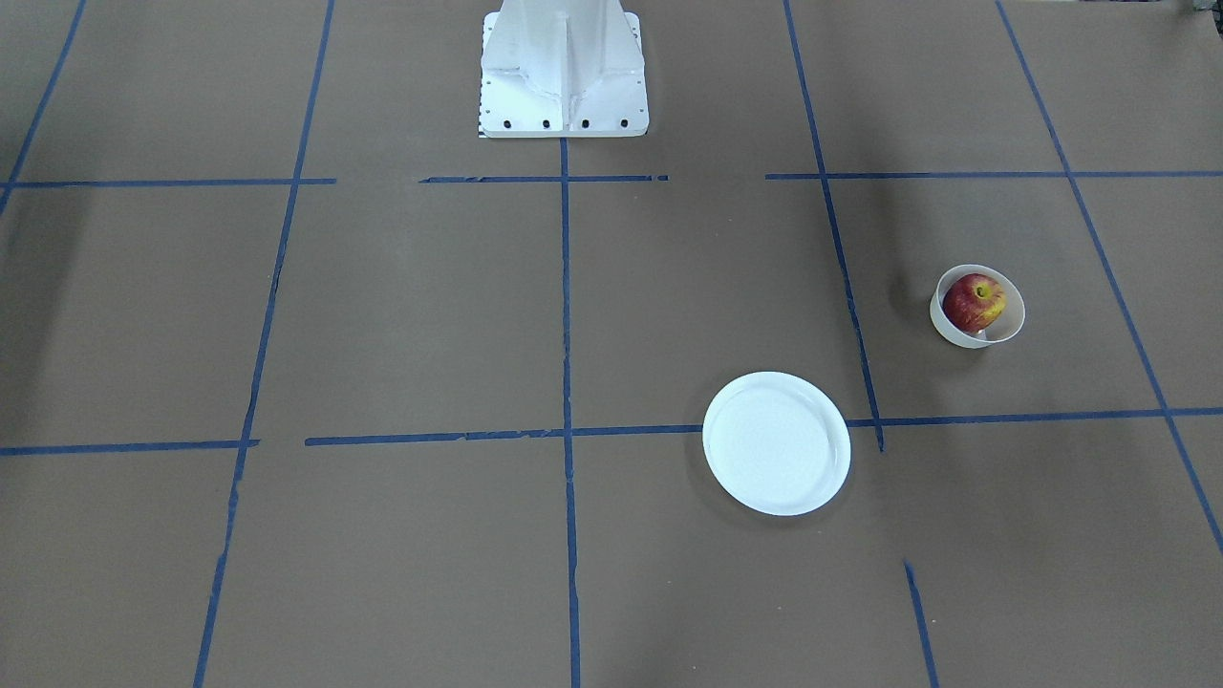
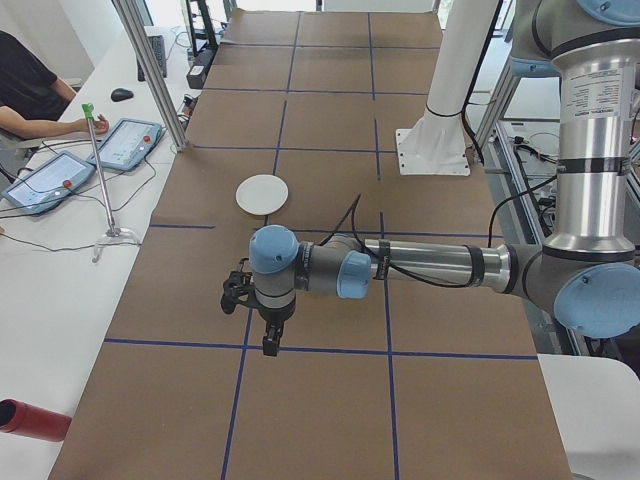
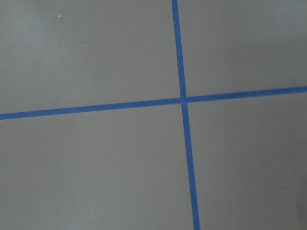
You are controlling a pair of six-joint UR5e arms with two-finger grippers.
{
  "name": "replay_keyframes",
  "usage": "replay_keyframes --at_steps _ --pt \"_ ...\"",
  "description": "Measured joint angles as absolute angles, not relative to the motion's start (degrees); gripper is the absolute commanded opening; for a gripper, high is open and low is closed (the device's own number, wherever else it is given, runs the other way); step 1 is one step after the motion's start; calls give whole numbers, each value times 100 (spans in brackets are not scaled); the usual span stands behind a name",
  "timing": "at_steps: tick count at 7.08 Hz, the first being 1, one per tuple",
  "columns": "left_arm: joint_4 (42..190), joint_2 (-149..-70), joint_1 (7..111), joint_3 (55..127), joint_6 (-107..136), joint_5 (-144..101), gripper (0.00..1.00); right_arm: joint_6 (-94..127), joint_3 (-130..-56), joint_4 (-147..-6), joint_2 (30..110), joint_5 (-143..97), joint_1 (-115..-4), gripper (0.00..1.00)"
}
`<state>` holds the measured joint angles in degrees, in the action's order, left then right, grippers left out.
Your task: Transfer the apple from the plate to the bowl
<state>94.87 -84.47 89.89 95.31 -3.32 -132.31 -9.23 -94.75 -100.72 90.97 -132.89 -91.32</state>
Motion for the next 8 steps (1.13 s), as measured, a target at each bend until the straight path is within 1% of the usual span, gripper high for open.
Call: replay_keyframes --at_steps 3,8 --pt "9487 -8252 9056 9451 -361 -13607 100 -923 -9475 -10072 9097 -13289 -9132 100" --pt "9498 -8247 9143 9315 -156 -13580 100 -923 -9475 -10072 9097 -13289 -9132 100"
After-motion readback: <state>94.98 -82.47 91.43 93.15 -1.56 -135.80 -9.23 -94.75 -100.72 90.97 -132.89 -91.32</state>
